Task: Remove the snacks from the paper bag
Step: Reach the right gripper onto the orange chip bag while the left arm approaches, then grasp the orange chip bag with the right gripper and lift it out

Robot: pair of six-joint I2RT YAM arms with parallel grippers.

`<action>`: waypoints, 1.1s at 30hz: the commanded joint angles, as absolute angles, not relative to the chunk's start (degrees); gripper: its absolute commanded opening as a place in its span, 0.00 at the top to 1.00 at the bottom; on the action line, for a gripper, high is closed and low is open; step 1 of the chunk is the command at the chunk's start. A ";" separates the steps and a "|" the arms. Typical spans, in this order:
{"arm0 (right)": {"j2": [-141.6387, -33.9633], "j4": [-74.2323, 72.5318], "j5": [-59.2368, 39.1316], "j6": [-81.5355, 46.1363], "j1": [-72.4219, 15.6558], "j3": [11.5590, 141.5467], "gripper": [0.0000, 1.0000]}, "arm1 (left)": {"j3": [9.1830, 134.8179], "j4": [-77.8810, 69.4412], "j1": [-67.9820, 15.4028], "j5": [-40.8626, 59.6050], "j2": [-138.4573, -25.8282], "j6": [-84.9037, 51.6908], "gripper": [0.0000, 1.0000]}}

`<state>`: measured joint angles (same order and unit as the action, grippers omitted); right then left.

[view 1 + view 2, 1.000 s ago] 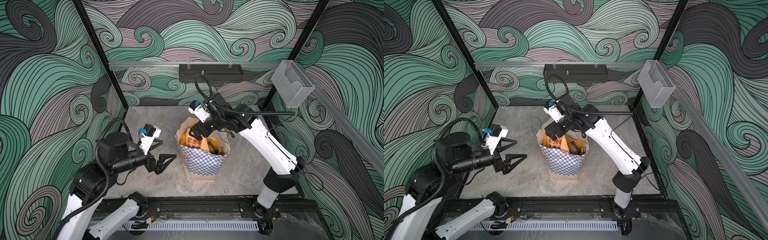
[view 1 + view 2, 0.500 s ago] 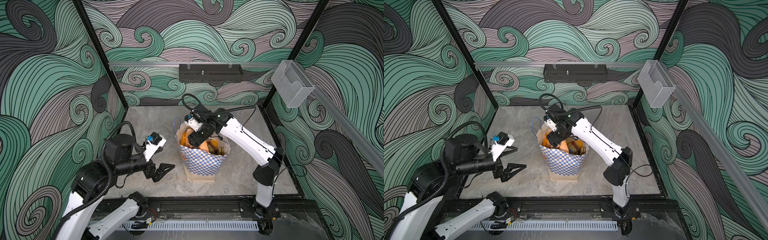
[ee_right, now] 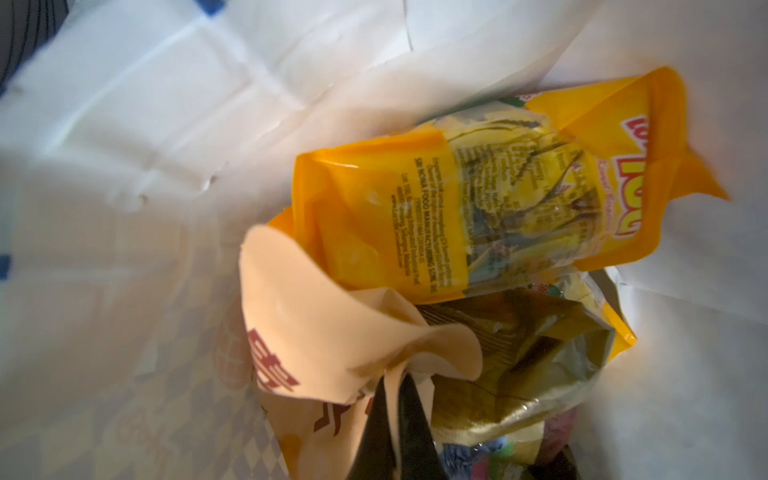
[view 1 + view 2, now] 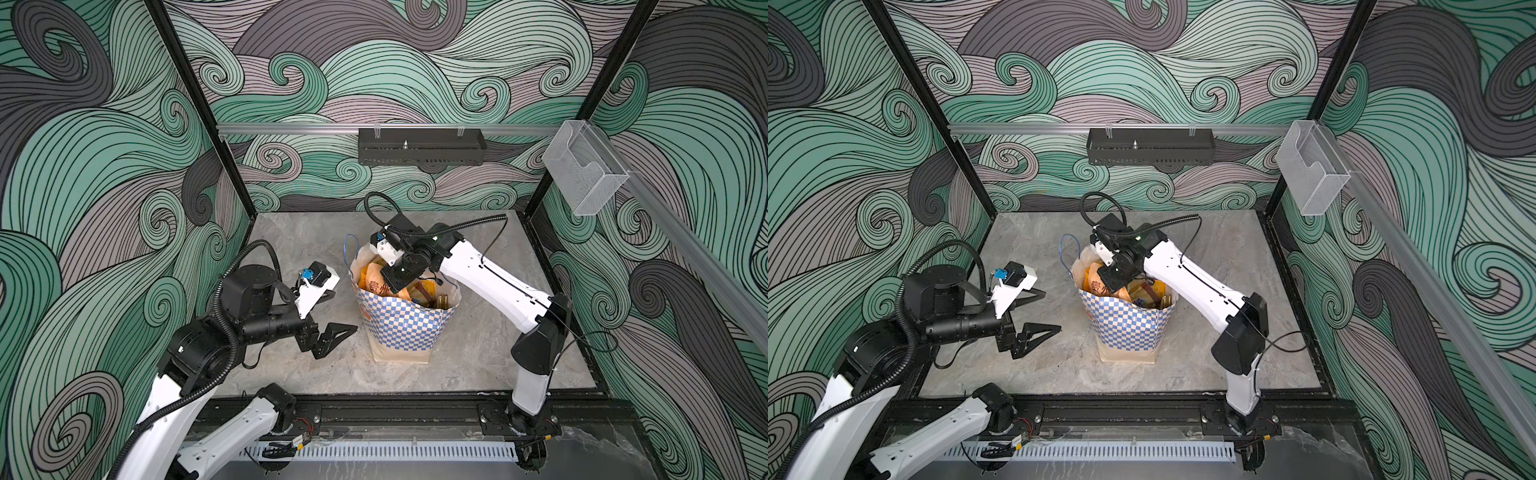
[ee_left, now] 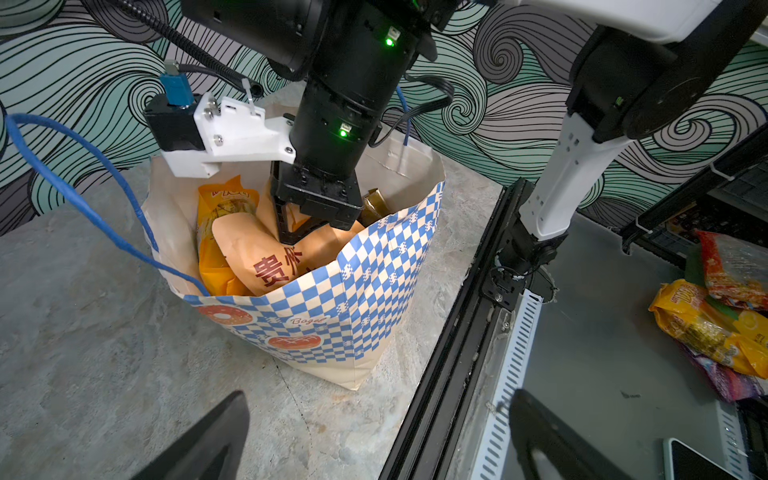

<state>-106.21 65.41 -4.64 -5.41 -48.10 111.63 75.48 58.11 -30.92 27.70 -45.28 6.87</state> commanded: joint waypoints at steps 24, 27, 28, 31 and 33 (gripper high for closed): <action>-87.82 47.39 3.89 -9.73 -48.43 117.64 1.00 | 74.20 49.12 -31.20 29.60 -44.25 2.55 0.01; -87.04 45.98 3.19 -9.84 -48.43 120.39 1.00 | 74.15 47.76 -31.20 29.62 -44.05 2.16 0.01; -86.72 45.61 3.15 -9.84 -48.43 121.14 1.00 | 74.18 47.41 -31.20 29.62 -44.14 2.04 0.01; -85.54 43.57 3.33 -9.89 -48.43 123.29 1.00 | 74.00 46.15 -31.20 29.95 -44.19 1.53 0.01; -85.13 43.57 4.96 -9.69 -48.41 125.90 1.00 | 73.54 44.74 -31.18 30.14 -44.04 1.15 0.01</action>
<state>-87.11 47.20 3.14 -9.19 -48.31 122.72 74.02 47.88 -30.92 28.99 -44.40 2.26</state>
